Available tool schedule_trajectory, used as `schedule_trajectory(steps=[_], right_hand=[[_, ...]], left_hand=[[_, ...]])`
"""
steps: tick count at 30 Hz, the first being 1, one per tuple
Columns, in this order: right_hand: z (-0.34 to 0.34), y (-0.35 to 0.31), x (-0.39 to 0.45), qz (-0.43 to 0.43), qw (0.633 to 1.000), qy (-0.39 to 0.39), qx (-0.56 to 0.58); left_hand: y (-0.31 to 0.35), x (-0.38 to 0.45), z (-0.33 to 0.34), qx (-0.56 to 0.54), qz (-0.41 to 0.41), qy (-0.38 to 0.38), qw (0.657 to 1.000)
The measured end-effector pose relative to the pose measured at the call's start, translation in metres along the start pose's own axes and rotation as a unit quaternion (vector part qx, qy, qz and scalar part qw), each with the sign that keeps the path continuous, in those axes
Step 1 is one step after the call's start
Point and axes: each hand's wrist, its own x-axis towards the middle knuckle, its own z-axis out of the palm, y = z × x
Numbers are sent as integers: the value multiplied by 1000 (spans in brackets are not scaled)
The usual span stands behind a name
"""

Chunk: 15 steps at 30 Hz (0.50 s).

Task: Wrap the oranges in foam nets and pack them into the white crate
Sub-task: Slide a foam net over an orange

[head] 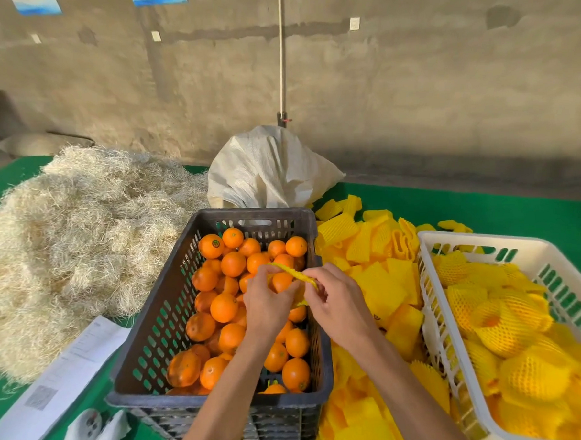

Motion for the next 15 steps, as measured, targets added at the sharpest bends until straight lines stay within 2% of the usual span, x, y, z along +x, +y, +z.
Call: schedule_trajectory(steps=[2,6,11,15], right_hand=[[0,-2,-3,-1,1000,6,10],[-10,1,-10,-1,999,37,33],[-38,23,-30,21,996,78,31],[-65,52,-52,74,990,115,-35]], left_hand=[[1,-2,3,17,-6,22,1000],[14,-10,10,-60,-21,16,998],[36,-7,36,-81,12,-61,995],[62,-16,76,-92,45,-175,979]])
